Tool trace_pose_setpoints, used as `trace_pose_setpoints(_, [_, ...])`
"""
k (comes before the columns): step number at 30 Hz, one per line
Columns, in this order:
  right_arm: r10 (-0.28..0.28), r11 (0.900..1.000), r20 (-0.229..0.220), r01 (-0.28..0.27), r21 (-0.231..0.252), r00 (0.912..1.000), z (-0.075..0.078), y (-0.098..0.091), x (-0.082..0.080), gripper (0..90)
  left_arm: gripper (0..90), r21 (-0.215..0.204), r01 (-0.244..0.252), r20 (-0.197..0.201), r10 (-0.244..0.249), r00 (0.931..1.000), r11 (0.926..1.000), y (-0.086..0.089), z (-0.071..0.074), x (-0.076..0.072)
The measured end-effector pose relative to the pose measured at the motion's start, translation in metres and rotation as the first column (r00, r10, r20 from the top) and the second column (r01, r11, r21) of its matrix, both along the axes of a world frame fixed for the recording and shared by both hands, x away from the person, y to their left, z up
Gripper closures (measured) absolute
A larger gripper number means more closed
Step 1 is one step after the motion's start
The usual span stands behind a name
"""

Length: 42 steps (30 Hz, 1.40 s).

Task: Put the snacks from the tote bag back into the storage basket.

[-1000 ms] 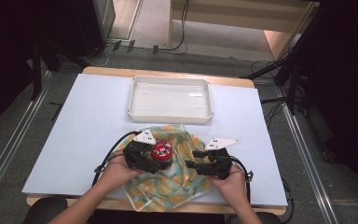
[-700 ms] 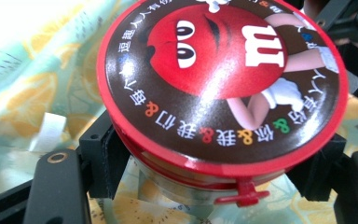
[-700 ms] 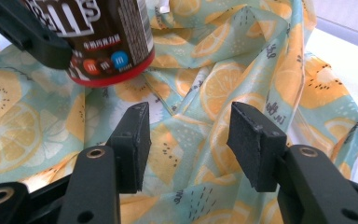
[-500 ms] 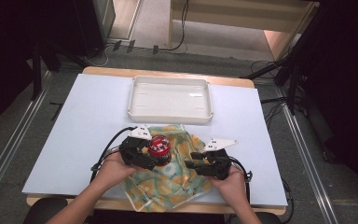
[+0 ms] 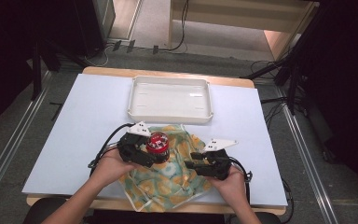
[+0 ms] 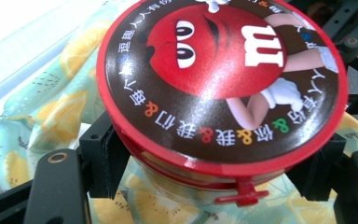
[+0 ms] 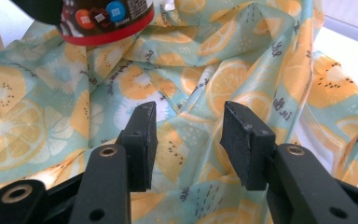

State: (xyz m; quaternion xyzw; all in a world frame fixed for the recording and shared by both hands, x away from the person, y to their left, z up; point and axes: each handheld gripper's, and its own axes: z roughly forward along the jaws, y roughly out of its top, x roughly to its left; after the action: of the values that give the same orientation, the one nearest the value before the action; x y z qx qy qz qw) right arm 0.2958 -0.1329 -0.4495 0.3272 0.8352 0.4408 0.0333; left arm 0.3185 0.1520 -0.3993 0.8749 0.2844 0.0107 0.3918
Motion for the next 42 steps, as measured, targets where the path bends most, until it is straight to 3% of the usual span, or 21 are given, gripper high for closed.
trace_pose_setpoints(14, [-0.008, 0.9999, -0.006, 0.008, 0.01, 1.0, 0.001, 0.0, -0.001, 53.2, 25.9, 0.016, -0.012, -0.027, 0.012, 0.9996, 0.9998, 0.007, 0.011, 0.021])
trace_pose_setpoints(34, [0.008, 0.9998, -0.005, -0.008, 0.018, 1.0, 0.0, 0.005, -0.001, 52.7, 25.9, 0.028, -0.06, 0.019, 0.06, 0.998, 0.9978, 0.014, 0.03, 0.059])
trace_pose_setpoints(42, [0.011, 0.9998, -0.005, -0.011, 0.016, 0.9999, 0.001, 0.007, -0.001, 52.7, 25.9, 0.028, -0.089, 0.013, 0.089, 0.996, 0.9956, 0.02, 0.031, 0.079])
